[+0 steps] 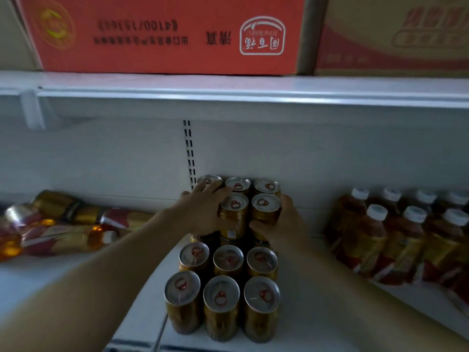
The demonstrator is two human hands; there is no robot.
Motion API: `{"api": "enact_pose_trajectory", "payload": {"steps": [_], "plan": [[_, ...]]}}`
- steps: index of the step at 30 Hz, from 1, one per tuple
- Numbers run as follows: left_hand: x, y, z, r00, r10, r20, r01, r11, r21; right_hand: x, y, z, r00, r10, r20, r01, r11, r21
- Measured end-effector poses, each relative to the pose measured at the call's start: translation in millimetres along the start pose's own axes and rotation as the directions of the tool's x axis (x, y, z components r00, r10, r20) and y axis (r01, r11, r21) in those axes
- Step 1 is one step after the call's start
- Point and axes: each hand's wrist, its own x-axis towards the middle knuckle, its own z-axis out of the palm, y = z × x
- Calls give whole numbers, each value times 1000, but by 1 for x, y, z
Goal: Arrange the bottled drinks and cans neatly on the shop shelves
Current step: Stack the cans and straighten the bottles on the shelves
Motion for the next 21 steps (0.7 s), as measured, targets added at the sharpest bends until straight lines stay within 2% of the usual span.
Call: {"api": "enact_pose_trajectory", "payload": {"steps": [2, 4, 7, 13, 16, 19, 21], "plan": [[-3, -4, -7, 1000, -28, -12, 26, 992, -125, 2, -13, -7, 999, -32, -2, 31, 988, -151], [-13, -10, -13, 990, -112, -83, 82, 950, -302, 4, -33, -13, 992, -127, 16, 126, 950, -287], [-42, -25, -9, 962, -232, -142, 142, 873, -466, 9, -65, -11, 967, -233, 106, 256, 877, -407], [-120, -93, 24, 948, -320, 1, 274, 812, -516, 8, -131, 52, 912, -276, 302, 393, 797, -459], [-160, -141, 45, 926, -364, 98, 369, 820, -438, 6, -158, 106, 891, -273, 363, 431, 761, -484], [-189, -198, 62, 891, -429, 149, 454, 822, -345, 4, -175, 167, 896, -222, 386, 402, 774, -489], [-199, -232, 68, 901, -418, 121, 433, 837, -335, 7, -174, 205, 910, -133, 392, 338, 785, -519]]}}
